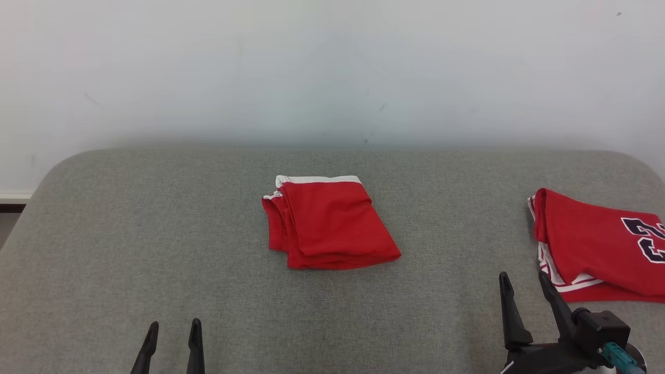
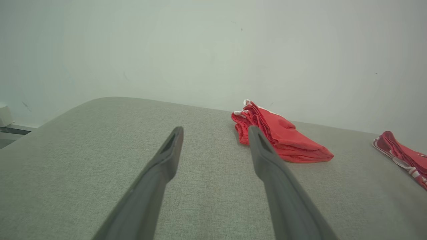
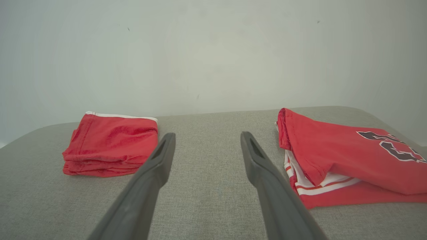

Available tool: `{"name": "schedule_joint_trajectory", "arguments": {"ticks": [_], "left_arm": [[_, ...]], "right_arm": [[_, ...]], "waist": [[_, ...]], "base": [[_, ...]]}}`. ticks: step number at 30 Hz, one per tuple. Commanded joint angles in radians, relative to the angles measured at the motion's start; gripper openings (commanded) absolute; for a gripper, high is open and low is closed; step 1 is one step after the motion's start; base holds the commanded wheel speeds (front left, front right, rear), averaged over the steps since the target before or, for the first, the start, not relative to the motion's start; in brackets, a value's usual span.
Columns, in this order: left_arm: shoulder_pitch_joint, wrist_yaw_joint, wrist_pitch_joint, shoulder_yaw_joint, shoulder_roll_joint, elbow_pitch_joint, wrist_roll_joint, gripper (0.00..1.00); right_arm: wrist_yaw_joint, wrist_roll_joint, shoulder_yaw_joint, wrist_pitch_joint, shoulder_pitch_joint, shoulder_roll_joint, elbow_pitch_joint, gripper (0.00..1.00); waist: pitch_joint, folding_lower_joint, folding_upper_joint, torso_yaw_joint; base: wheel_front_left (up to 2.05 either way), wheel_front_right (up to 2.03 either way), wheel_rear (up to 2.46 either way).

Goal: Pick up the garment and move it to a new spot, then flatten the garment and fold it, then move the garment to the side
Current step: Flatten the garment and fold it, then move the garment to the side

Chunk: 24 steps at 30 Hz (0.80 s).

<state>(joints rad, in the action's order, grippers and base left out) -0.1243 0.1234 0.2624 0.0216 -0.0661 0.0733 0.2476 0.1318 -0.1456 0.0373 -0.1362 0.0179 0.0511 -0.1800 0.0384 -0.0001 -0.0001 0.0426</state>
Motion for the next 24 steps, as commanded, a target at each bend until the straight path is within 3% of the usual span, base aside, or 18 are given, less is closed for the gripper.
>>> {"name": "schedule_joint_trajectory", "arguments": {"ticks": [1,18,21,24], "left_arm": [[-0.008,0.003,0.002,-0.003,0.005,0.000,-0.003,1.00],[-0.002,0.006,0.002,0.020,0.012,-0.008,-0.020,1.00],[0.008,0.006,0.002,0.027,0.013,-0.011,-0.022,1.00],[0.026,0.007,0.002,0.035,0.014,-0.014,-0.023,1.00]], "right_arm": [[-0.002,-0.008,0.001,0.001,-0.003,-0.001,-0.001,1.00],[-0.002,-0.030,-0.010,0.057,0.021,-0.001,0.007,1.00],[-0.002,-0.042,-0.034,0.137,0.062,-0.001,-0.005,1.00],[-0.002,-0.075,-0.031,0.309,0.130,0.000,-0.046,1.00]], "waist": [[-0.001,0.0001,0.0001,0.001],[-0.017,0.0001,0.0001,0.034],[-0.029,0.0001,0.0001,0.046],[-0.044,0.0001,0.0001,0.059]], "base": [[0.00,0.00,0.00],[0.00,0.00,0.00],[0.00,0.00,0.00],[0.00,0.00,0.00]]}}
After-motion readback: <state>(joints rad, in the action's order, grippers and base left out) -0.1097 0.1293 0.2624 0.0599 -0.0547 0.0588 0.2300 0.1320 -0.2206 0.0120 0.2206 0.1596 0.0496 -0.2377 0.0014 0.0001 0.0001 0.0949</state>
